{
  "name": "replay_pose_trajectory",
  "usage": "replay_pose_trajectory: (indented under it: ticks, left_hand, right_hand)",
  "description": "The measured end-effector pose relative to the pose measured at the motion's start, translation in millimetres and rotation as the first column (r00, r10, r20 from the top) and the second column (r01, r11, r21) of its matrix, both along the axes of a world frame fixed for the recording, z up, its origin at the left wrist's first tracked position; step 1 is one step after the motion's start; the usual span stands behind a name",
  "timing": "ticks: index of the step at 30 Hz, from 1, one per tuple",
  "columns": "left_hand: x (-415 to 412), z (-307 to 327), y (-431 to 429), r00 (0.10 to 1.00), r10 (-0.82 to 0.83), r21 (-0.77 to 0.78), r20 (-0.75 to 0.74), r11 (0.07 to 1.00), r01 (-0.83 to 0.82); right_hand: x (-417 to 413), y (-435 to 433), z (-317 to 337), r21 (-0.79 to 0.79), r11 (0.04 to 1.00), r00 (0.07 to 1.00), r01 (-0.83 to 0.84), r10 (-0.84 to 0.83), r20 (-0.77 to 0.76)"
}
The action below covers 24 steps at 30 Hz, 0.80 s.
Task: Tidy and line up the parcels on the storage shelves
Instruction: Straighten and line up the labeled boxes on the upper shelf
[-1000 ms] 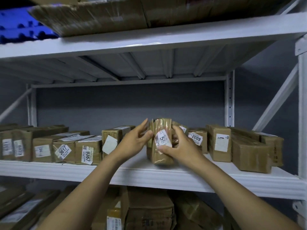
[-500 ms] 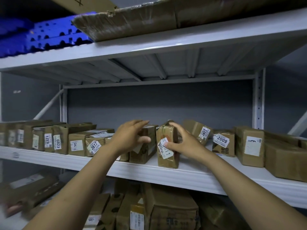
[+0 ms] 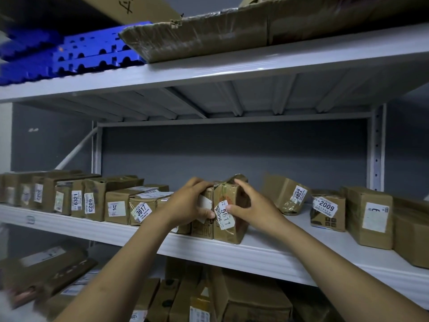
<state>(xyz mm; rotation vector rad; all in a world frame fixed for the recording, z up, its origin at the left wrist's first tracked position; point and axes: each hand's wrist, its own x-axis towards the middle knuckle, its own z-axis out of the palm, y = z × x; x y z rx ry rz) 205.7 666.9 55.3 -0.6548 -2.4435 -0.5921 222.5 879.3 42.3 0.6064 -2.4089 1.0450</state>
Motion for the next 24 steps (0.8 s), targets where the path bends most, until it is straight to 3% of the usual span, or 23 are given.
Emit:
replay_pose_trajectory:
  ticks: [7, 14, 19, 24]
  left_hand:
    - [-0.9, -3.6, 2.0, 1.000, -0.023, 0.038, -0.006, 0.999, 0.023]
    - [7.1, -6.2, 14.3, 0.963, 0.132, -0.222, -0.237, 0.957, -0.186]
    - [26.5, 10.0, 25.6, 0.943, 0.217, -0.261, -0.252, 0.923, -0.282]
    - [38.8, 20.6, 66.4, 0.885, 0.135, -0.285, -0.445, 0.916, -0.283]
  right_hand:
    - [-0.9, 0.7, 0.0, 0.089, 0.995, 0.999, 0.035, -0.034, -0.011]
    - [7.6, 9.5, 8.5, 0.215, 0.977, 0.999, 0.001, -0.011, 0.046]
    - [20.8, 41.8, 14.3, 0.499, 0.854, 0.989, 0.146, -0.134, -0.059]
    - [23.7, 103.3, 11.4, 0.593, 0.774, 0.973, 0.222, -0.214, -0.086]
